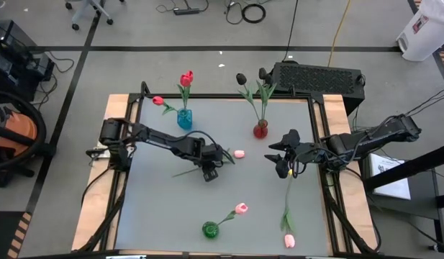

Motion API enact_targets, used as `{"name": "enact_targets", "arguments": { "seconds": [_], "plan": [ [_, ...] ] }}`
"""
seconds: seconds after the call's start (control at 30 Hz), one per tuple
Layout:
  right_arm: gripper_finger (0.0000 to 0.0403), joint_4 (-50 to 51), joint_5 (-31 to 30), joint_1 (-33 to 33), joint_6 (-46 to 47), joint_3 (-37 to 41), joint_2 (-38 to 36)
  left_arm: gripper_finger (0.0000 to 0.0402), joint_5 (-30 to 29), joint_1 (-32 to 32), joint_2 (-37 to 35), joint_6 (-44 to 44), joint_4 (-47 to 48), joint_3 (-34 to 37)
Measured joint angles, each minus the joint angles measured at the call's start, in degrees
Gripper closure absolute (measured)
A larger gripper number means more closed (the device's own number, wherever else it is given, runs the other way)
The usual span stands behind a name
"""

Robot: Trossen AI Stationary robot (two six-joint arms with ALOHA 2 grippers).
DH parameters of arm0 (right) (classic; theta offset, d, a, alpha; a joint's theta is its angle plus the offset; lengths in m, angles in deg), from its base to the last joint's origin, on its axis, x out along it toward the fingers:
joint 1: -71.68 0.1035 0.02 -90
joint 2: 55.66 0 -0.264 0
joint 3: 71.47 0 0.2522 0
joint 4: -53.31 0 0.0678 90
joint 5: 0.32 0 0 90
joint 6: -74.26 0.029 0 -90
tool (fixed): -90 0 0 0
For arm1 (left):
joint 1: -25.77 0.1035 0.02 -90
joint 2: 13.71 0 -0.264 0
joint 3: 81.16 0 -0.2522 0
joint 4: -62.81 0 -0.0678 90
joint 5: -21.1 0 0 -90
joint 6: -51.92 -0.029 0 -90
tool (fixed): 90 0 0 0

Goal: Sort flowers into vase by color
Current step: Put the top pink tulip into the green vase

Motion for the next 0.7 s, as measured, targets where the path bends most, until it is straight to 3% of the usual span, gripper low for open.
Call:
{"name": "enact_targets", "arguments": {
  "seconds": [0.5, 0.7],
  "plan": [
    [0.0193, 0.01, 0.01, 0.0, 0.0, 0.0, 0.0, 0.0273, -0.72, -0.07, 1.32, -2.88, -0.62, -0.17],
    [0.0193, 0.0, 0.01, 0.01, 0.0, 0.0, 0.0, 0.0318, -0.85, -0.09, 1.37, -2.63, -0.5, -0.15]
  ]
}}
